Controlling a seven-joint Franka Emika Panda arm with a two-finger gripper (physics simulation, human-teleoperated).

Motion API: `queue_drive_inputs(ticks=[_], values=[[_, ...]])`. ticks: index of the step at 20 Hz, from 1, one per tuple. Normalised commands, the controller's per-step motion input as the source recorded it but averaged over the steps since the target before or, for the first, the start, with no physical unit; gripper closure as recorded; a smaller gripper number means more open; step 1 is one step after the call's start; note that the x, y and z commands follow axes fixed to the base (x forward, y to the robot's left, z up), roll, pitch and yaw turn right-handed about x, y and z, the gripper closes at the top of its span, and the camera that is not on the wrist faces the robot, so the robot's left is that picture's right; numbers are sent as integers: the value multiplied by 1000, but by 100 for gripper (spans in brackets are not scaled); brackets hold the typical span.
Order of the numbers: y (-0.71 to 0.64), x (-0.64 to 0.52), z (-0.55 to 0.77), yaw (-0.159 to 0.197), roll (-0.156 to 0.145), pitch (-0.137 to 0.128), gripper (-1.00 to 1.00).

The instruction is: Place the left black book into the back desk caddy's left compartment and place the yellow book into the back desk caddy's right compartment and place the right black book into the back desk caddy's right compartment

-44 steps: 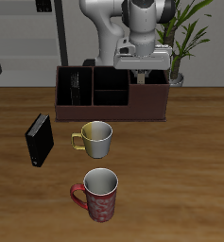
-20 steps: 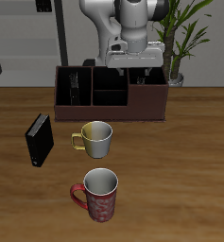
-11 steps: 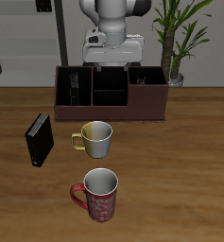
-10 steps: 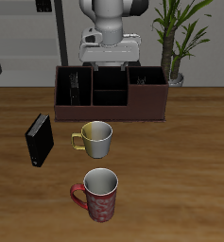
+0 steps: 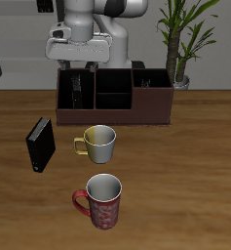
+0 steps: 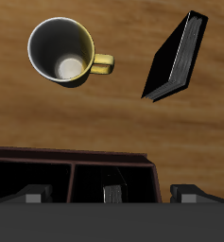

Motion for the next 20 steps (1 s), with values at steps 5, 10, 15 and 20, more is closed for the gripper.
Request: queue_drive_inputs(ticks=[5,10,15,20], values=[[-769,234,186,-34,-17,-29,-100],[-244,119,96,40,28,-31,-100],[-224,317,17,34,-20,19,-100],[-29,462,60,13,15,-9,-100]])
